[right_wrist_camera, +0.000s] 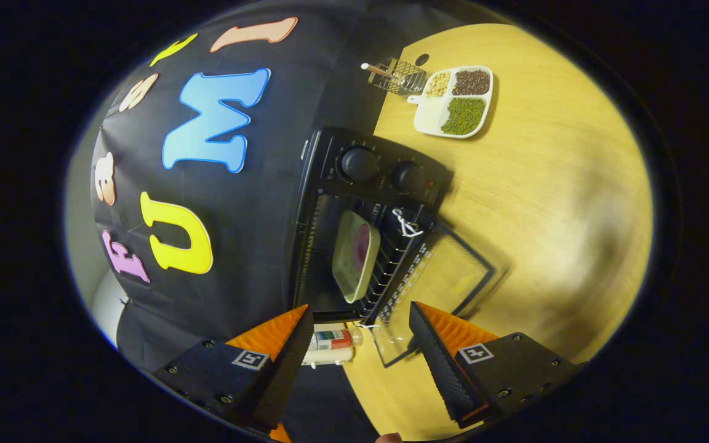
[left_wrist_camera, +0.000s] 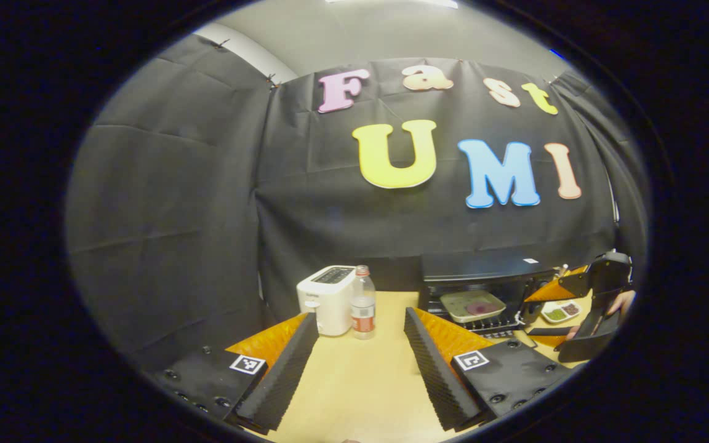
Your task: Open the electric oven with the left hand, put the food in, and close the electric oven.
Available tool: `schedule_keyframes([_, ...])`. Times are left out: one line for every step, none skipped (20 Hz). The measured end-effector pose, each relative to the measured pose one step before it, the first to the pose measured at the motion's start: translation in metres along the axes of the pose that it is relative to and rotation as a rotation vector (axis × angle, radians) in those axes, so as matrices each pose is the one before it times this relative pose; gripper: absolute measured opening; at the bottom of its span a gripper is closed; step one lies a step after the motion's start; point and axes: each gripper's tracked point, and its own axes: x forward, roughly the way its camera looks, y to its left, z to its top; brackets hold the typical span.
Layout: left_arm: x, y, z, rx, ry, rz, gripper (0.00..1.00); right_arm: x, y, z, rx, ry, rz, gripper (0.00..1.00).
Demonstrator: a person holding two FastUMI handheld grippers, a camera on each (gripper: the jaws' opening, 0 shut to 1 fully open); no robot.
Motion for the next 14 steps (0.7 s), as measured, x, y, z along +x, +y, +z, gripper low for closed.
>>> schedule_keyframes([0.00078,-0.01252,-0.00296,0.00414,0.00735,-0.01993,1.0,-0.01045,-0.00921,0.00841,-0.04204,-0.02481,-0.01563,0.96])
schedule_keyframes([0.00019,-0.01115,-0.00417,0.00413,0.00932,-0.0199,1.0,-0.01019,-0.00714,0.00816,-0.04117,-0.02141,-0.00758,0.96])
schedule_keyframes([0.00068,-0.0124,-0.00515,0.00179,0.01303,-0.02233,1.0,-0.01028,-0.0076,0.00973,-0.04058,-0.01306,-0.00857,0.96])
schedule_keyframes([0.00096,-0.0121,-0.00477,-0.0004,0.01032,-0.02112,1.0,-0.01041,-0.00728,0.00754,-0.04365,-0.00872,-0.01209,0.96])
schedule_keyframes([0.00126,-0.01217,-0.0058,0.00062,0.01566,-0.0217,1.0,-0.0087,-0.0098,0.00517,-0.04425,-0.00452,-0.01715,0.96])
schedule_keyframes([0.00327,-0.00991,-0.00681,0.00451,0.01234,-0.01564,1.0,-0.00867,-0.00705,0.00361,-0.04003,0.00355,-0.01572,0.96])
schedule_keyframes([0.00185,-0.01025,-0.0058,0.00646,0.01011,-0.01864,1.0,-0.00568,-0.00706,0.00014,-0.03755,-0.00197,-0.01151,0.96])
schedule_keyframes([0.00336,-0.00962,-0.00618,0.0052,0.01273,-0.01782,1.0,-0.00687,-0.00619,0.00528,-0.03648,-0.01339,-0.00845,0.96])
schedule_keyframes([0.00363,-0.01043,-0.00779,0.00351,0.01629,-0.01895,0.96,-0.00808,-0.00557,0.00584,-0.0357,-0.01754,-0.00898,0.96])
schedule_keyframes([0.00458,-0.01103,-0.00855,-0.00137,0.01784,-0.02236,1.0,-0.00821,-0.00473,0.00572,-0.03762,-0.01713,-0.00742,0.96])
schedule_keyframes([0.00486,-0.01025,-0.00798,-0.00439,0.02029,-0.02079,1.0,-0.0073,-0.00515,0.00287,-0.04409,-0.01733,-0.0092,0.97])
schedule_keyframes([0.00552,-0.00986,-0.00943,-0.00882,0.02055,-0.02147,0.98,-0.0077,-0.00498,0.00533,-0.04849,-0.02033,-0.00841,0.96])
schedule_keyframes([0.00512,-0.00772,-0.00794,-0.00871,0.02072,-0.01904,0.96,-0.00678,-0.00715,0.00492,-0.04337,-0.01762,-0.01611,0.96])
schedule_keyframes([0.00448,-0.00613,-0.0075,-0.0047,0.02191,-0.01641,1.0,-0.00747,-0.00529,0.00497,-0.03126,-0.01473,-0.00711,0.97])
